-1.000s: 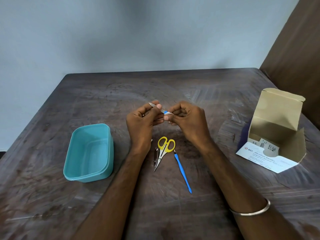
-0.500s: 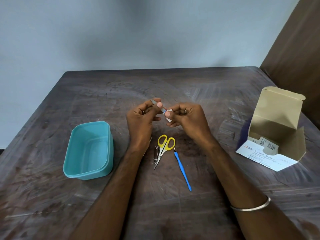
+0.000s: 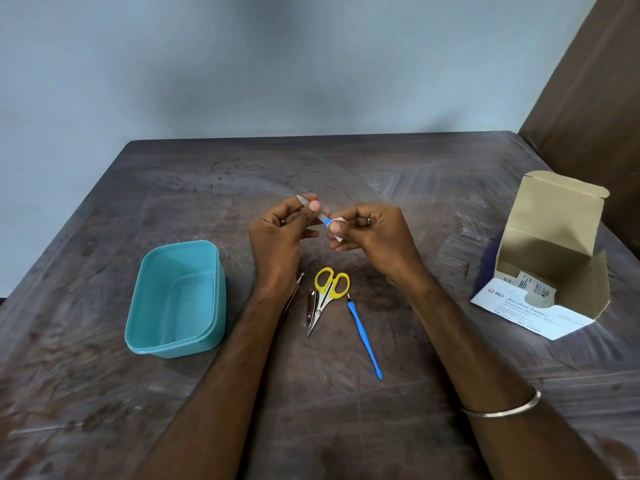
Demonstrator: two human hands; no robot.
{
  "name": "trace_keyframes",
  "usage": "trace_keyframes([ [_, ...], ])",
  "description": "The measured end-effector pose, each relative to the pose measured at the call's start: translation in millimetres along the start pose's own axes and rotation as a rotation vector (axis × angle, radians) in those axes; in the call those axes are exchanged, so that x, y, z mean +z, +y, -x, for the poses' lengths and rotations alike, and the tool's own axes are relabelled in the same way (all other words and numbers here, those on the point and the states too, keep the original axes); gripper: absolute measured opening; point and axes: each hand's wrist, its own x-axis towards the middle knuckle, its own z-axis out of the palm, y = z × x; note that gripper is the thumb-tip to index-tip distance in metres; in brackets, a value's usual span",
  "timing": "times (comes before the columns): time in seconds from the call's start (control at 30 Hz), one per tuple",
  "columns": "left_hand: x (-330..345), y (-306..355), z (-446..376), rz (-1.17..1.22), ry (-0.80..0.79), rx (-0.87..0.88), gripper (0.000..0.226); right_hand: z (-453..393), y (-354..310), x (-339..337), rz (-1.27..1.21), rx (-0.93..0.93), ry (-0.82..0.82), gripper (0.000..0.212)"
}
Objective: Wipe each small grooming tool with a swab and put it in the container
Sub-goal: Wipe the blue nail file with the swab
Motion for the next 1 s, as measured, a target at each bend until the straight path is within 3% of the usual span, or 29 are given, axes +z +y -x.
trace_keyframes([
  [0.17, -0.1, 0.4, 0.3, 0.014, -0.019, 0.014, 0.016, 2.1, -2.4, -1.0, -0.025, 0.005, 0.026, 0.015],
  [0.37, -0.4, 0.9, 0.3, 0.014, -0.009, 0.029, 0.020, 1.2, -0.8, -0.2, -0.038, 0.012, 0.008, 0.005],
  [0.63, -2.9, 0.3, -1.3, 0.030, 0.003, 0.022, 0.018, 3.7, -3.9, -0.9, -0.047, 0.020, -0.033, 0.022],
  [0.8, -2.8, 0.0, -1.3, 0.044, 0.006, 0.020, 0.018, 2.9, -3.3, 0.7, -0.087, 0.039, 0.016, 0.018],
  [1.0, -1.3, 0.9, -2.0, 0.081, 0.042, -0.013, 0.017, 3.5, -4.9, -1.6, -0.066, 0.040, -0.048, 0.018],
])
